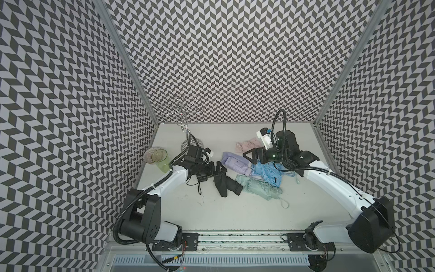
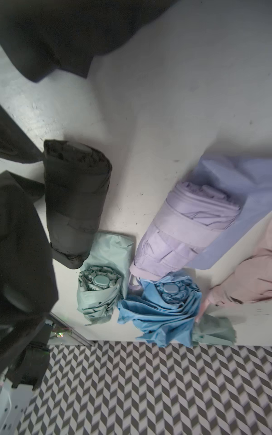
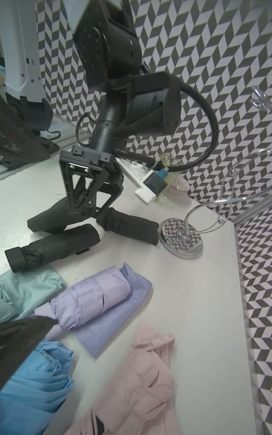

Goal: Take umbrellas out of sleeves
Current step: Place the umbrella sleeve on the umbrella.

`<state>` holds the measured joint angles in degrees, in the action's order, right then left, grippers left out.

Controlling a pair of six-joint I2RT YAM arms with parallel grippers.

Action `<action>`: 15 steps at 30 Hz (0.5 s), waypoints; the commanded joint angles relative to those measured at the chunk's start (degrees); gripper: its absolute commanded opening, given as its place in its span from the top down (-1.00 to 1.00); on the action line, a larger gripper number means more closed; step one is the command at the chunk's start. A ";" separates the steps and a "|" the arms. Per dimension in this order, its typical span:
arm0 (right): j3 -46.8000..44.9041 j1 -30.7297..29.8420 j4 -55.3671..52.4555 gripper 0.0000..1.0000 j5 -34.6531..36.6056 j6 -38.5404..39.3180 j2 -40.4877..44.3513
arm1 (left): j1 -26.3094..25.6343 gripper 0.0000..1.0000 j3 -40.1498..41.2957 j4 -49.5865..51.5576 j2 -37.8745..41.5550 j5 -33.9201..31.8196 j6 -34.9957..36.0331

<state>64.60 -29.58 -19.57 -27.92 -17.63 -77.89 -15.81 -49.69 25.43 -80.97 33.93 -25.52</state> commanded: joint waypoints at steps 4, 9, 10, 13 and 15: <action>-8.23 -3.48 10.35 -0.92 -5.56 0.16 3.60 | 1.07 -0.99 -3.14 -5.97 -0.17 10.21 -4.27; -14.23 -10.73 16.63 -0.85 -4.14 2.37 0.78 | 1.47 -0.99 -5.24 -5.73 0.59 9.77 -4.85; -14.05 -11.71 17.38 -0.85 -3.40 1.91 -0.35 | 1.29 -0.99 -6.23 -3.43 0.92 6.15 -3.20; -10.80 -14.49 17.41 -0.84 -1.87 0.75 -3.96 | 2.29 -0.99 -7.71 1.39 4.46 -5.95 -1.20; -8.42 -16.15 16.53 -0.84 0.09 1.50 -5.67 | 4.26 -0.99 -6.84 0.85 8.06 -9.49 -1.91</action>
<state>52.66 -44.23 -7.92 -30.13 -16.56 -82.00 -13.76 -55.44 24.34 -78.08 33.30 -28.36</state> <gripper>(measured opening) 0.921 0.995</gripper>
